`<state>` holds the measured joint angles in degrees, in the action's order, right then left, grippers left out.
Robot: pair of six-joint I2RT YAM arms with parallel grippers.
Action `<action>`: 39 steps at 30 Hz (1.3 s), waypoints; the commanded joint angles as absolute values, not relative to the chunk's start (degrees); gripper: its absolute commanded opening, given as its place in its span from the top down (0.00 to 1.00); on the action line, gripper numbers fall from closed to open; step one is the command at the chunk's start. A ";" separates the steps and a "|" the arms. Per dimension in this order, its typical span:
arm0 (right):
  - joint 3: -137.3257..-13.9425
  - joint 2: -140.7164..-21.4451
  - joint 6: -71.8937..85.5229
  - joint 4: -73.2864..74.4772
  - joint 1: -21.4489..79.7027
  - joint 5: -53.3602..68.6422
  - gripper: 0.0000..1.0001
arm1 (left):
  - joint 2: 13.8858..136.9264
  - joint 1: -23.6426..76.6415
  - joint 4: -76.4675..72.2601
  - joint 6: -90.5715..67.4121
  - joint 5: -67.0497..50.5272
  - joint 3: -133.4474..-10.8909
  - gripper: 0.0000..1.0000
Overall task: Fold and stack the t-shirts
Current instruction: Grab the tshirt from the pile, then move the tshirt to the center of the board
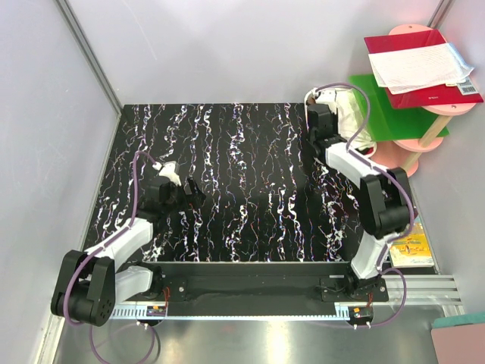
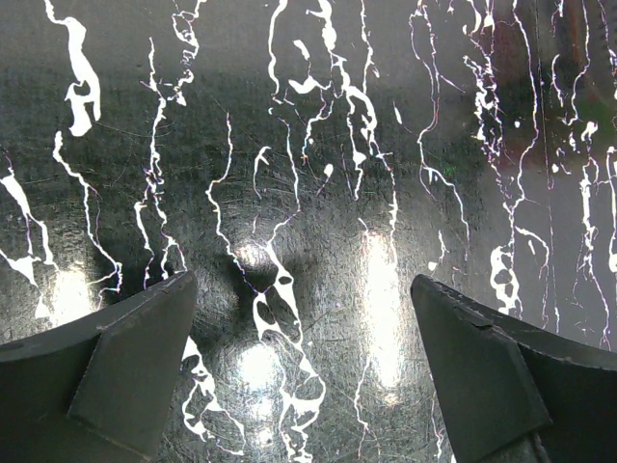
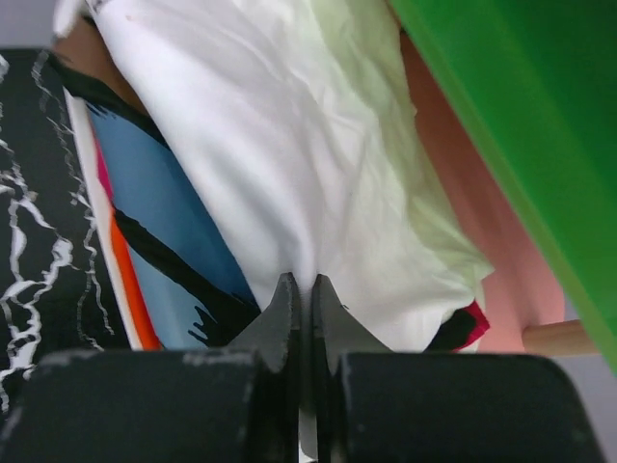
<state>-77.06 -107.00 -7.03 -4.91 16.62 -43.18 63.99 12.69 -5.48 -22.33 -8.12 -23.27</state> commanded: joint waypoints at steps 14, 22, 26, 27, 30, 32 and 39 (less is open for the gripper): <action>-76.12 -87.45 -7.31 -1.95 33.30 -21.77 1.00 | 56.26 12.74 -1.94 -24.69 4.64 -24.43 0.01; -73.30 -96.58 -0.35 6.06 39.11 -3.27 1.00 | 53.17 12.74 3.42 -30.06 13.98 -26.36 0.01; -74.44 -103.86 2.54 6.94 41.92 8.15 1.00 | 53.09 12.74 4.22 -30.15 12.92 -28.47 0.01; -74.97 -104.84 3.07 7.47 42.88 10.00 1.00 | 53.26 12.74 4.91 -29.89 12.83 -29.43 0.01; -77.34 -108.36 4.13 9.05 44.65 18.26 1.00 | 53.17 12.74 6.76 -29.27 13.27 -31.11 0.01; -79.80 -110.90 4.39 10.80 45.44 24.57 0.99 | 52.65 12.74 7.29 -29.09 13.01 -31.46 0.01; -74.80 -103.99 5.54 6.87 45.62 7.68 0.03 | 52.99 12.83 0.46 -28.22 1.07 -30.23 0.01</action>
<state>-76.62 -111.48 4.43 11.25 45.84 16.75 52.77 12.69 6.42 -28.97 9.26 -29.26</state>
